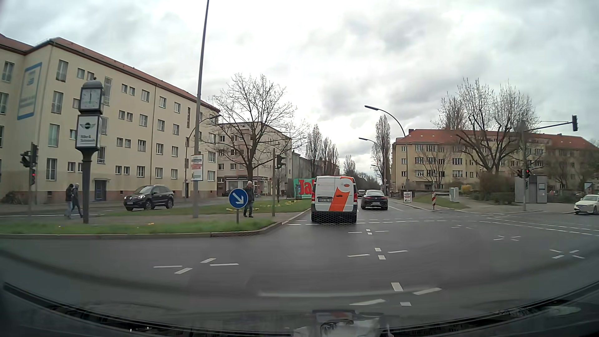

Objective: Follow the waypoints while adhering to traffic rules and regulations

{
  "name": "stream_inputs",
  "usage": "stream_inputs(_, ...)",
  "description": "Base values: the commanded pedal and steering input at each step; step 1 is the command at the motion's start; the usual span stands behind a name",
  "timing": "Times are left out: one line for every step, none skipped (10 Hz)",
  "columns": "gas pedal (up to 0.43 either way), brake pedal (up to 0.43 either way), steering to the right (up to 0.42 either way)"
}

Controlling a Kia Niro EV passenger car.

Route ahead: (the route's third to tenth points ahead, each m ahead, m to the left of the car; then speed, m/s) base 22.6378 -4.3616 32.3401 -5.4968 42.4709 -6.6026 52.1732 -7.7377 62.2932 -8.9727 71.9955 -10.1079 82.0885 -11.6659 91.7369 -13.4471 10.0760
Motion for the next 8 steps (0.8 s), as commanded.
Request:
stream_inputs(0.11, 0.012, 0.043)
stream_inputs(0.11, 0.012, 0.04)
stream_inputs(0.11, 0.012, 0.038)
stream_inputs(0.11, 0.012, 0.036)
stream_inputs(0.11, 0.012, 0.033)
stream_inputs(0.11, 0.012, 0.028)
stream_inputs(0.11, 0.012, 0.021)
stream_inputs(0.11, 0.012, 0.016)
